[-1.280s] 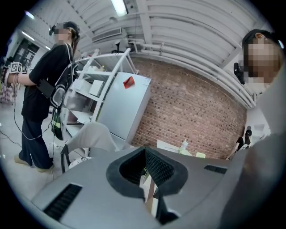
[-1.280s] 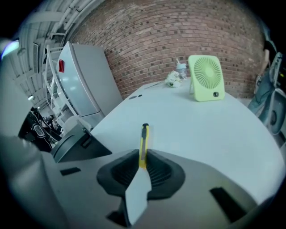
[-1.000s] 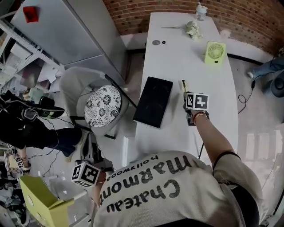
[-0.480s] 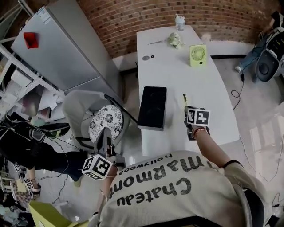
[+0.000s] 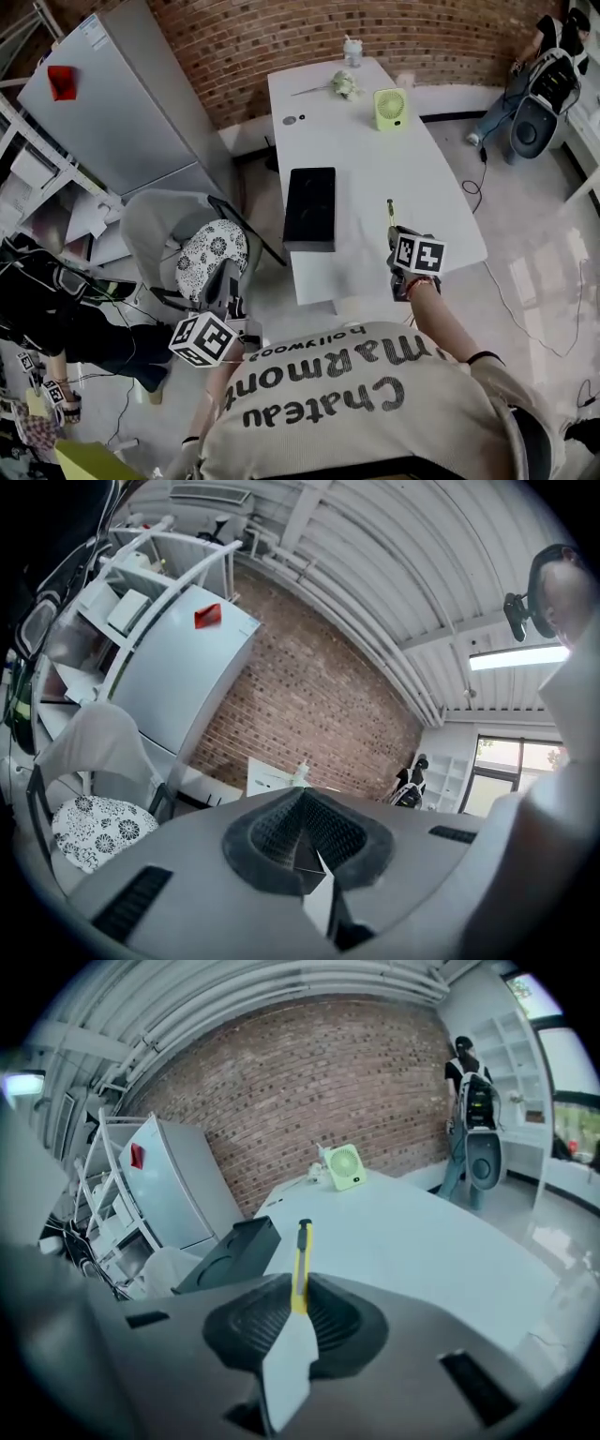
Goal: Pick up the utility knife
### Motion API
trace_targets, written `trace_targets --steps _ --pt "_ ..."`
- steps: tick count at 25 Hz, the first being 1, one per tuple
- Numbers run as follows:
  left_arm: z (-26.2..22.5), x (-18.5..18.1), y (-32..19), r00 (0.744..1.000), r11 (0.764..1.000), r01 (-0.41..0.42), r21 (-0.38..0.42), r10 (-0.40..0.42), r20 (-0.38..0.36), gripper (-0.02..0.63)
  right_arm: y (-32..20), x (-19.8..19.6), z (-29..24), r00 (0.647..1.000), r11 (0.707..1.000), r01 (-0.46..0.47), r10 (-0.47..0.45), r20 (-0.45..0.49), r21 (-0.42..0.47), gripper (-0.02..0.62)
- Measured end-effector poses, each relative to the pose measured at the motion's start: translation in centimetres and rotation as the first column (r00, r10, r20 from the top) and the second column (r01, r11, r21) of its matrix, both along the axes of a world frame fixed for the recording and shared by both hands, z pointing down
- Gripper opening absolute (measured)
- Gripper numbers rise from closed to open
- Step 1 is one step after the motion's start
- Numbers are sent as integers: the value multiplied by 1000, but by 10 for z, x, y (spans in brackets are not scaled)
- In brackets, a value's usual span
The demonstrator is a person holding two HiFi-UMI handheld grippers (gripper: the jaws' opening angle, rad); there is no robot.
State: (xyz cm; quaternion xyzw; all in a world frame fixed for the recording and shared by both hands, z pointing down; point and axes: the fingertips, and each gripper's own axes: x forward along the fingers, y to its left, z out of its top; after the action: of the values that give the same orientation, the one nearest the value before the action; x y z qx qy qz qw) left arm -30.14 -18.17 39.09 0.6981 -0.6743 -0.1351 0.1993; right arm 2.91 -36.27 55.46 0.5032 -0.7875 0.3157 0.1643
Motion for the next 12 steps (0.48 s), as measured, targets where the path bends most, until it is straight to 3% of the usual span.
trace_targets --steps 12 --pt "6 22 74 988 989 -150 4 150 -26 0 120 14 -39 994 993 -101 97 54 69 54"
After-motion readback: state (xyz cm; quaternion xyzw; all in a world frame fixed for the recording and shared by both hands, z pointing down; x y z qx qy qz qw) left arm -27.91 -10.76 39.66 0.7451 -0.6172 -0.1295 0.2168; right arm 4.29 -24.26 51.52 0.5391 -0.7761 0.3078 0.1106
